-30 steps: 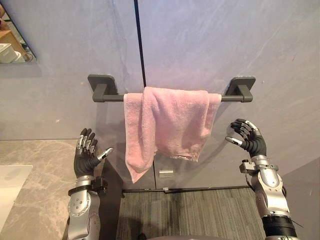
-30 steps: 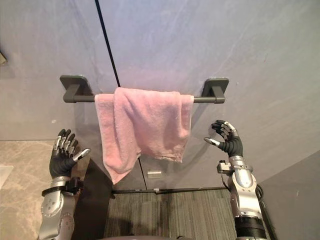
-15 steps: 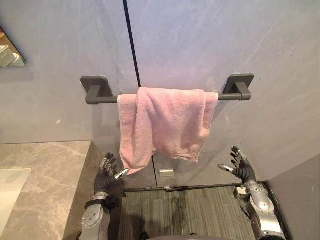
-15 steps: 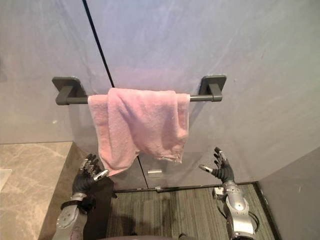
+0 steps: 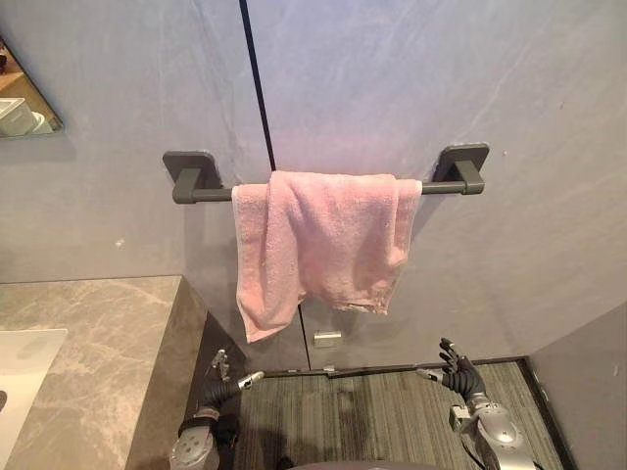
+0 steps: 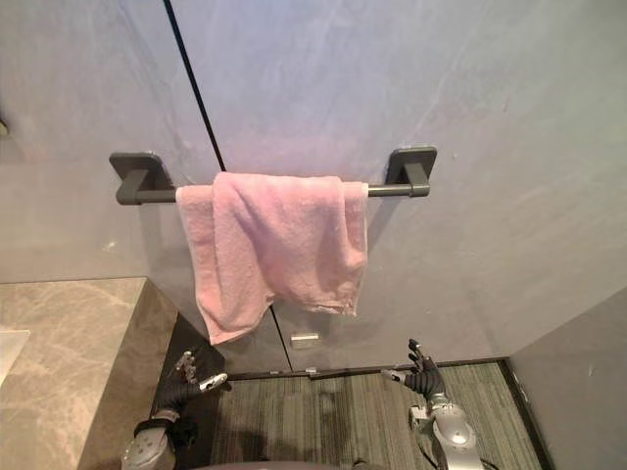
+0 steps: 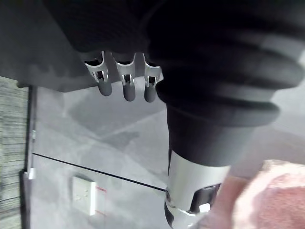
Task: Organize washtable
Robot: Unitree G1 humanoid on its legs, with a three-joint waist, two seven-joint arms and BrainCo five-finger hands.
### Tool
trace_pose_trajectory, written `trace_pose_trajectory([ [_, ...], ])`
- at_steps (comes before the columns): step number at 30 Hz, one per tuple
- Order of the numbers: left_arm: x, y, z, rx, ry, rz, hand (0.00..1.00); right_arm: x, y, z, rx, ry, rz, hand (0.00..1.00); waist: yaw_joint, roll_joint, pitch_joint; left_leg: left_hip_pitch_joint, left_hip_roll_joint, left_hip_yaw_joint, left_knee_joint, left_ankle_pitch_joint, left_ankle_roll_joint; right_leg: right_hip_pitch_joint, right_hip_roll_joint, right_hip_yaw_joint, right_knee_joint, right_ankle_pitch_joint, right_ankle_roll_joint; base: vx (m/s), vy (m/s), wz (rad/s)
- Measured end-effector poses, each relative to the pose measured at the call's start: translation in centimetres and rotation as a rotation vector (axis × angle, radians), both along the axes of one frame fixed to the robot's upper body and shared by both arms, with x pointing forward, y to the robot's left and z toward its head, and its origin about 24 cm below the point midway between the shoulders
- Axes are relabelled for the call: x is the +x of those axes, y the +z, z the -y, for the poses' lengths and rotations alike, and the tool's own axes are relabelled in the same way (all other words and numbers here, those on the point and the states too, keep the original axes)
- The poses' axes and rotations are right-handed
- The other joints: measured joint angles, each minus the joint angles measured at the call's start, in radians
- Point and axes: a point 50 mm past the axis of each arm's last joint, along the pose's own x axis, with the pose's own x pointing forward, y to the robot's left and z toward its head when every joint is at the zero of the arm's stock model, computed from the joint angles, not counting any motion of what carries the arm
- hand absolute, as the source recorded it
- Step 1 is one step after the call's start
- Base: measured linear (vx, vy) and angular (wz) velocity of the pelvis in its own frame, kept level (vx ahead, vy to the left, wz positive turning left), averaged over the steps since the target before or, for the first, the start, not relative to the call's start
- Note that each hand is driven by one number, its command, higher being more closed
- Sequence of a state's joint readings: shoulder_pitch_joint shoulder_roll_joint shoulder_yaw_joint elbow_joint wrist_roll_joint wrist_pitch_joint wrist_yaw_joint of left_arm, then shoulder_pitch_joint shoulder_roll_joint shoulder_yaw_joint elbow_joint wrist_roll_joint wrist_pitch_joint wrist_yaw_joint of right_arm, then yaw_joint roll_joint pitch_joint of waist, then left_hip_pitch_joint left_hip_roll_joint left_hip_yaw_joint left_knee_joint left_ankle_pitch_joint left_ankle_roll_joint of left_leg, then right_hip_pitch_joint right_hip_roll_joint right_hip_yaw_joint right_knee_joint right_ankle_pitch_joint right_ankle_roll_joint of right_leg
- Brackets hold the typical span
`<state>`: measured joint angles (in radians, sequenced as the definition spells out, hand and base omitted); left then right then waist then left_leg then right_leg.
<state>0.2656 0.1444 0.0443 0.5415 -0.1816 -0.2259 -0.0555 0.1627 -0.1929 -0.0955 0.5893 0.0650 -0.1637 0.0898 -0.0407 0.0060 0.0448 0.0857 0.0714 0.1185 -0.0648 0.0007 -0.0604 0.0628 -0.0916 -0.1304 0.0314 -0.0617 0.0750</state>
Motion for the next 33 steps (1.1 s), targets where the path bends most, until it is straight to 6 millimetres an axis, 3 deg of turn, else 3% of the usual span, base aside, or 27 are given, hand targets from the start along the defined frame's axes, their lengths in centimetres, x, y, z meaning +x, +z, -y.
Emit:
trace_pose_trajectory([
  [4, -1.7, -1.7, -0.3, 0.017, 0.029, -0.113, 0.0, -1.3, -1.5, -0.4, -0.012, 0.024, -0.1, 0.0, 0.0, 0.001, -0.002, 0.003, 0.001, 0.009, 0.0, 0.0, 0.0, -0.001, 0.0, 0.003, 0.001, 0.001, 0.0, -0.05, -0.002, -0.03],
  [13, -3.8, -3.5, -0.4, 0.027, 0.041, -0.249, 0.0, -2.6, -3.1, -0.3, -0.018, 0.004, -0.203, 0.0, 0.001, 0.0, -0.002, 0.008, -0.001, 0.012, -0.009, 0.0, 0.0, 0.001, 0.001, 0.007, -0.004, 0.001, 0.0, 0.01, 0.0, -0.01],
  [33, -4.8, -4.6, -0.2, 0.049, 0.028, -0.335, 0.0, -3.6, -4.5, -1.2, -0.011, -0.005, -0.299, 0.0, 0.002, -0.018, 0.013, 0.011, -0.004, 0.019, -0.028, -0.001, -0.001, -0.008, 0.001, 0.018, -0.018, 0.0, 0.001, 0.0, 0.0, -0.02],
])
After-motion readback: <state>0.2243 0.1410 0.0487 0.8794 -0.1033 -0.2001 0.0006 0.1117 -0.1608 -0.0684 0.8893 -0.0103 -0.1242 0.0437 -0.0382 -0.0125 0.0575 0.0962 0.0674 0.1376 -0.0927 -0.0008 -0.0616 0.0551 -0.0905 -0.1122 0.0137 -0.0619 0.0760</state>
